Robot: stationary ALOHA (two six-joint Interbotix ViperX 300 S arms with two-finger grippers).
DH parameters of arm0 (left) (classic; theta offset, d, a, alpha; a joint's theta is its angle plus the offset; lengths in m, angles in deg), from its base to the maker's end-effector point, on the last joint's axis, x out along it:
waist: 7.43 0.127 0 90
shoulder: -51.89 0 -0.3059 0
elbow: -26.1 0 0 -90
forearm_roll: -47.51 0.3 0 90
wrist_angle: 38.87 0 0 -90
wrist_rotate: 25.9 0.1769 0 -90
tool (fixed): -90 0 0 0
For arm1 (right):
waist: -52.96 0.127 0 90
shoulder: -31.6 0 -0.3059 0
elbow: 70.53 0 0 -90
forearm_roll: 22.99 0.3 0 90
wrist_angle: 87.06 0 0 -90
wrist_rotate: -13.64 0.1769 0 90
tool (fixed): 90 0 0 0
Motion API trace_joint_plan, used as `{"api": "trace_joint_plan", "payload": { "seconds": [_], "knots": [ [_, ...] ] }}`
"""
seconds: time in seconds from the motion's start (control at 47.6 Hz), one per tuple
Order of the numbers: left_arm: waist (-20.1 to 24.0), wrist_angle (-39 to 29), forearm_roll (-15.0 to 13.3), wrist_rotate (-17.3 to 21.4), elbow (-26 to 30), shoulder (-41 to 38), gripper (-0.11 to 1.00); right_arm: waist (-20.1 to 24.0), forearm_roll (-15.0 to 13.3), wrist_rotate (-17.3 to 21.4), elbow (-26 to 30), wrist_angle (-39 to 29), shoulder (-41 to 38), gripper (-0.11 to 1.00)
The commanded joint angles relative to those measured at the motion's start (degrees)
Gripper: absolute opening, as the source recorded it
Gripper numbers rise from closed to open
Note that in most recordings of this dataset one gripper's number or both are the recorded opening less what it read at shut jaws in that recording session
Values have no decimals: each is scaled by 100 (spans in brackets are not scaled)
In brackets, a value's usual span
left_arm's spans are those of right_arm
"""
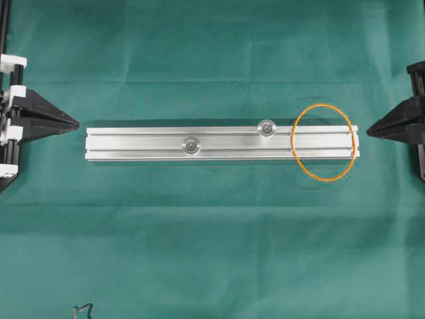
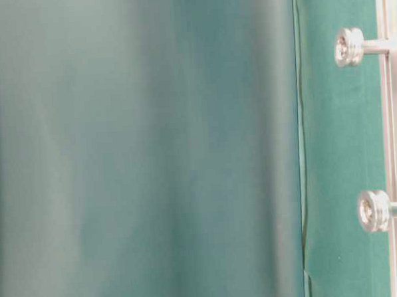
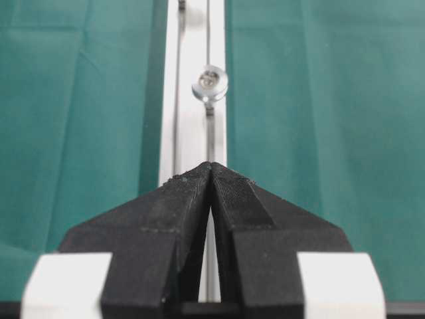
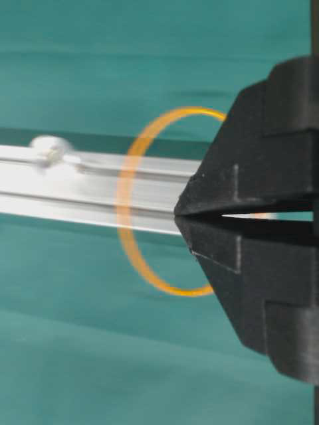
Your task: Hook the rubber onto the shaft.
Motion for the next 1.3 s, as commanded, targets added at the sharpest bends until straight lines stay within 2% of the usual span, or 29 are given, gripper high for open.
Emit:
{"api": "trace_joint_plan", "payload": {
  "seconds": [0.0, 0.168, 0.442, 1.283],
  "knots": [
    [-9, 35, 18, 0, 158, -53, 0, 0, 9, 26, 220, -571, -141, 3],
    [-9, 26, 18, 0, 158, -53, 0, 0, 0, 35, 299, -1468, -264, 3],
    [-9, 26, 18, 0, 158, -53, 0, 0, -9, 53, 387, -2312, -272, 3],
    [-9, 26, 9, 0, 158, -53, 0, 0, -97, 53, 378, -2452, -343, 3]
  ]
}}
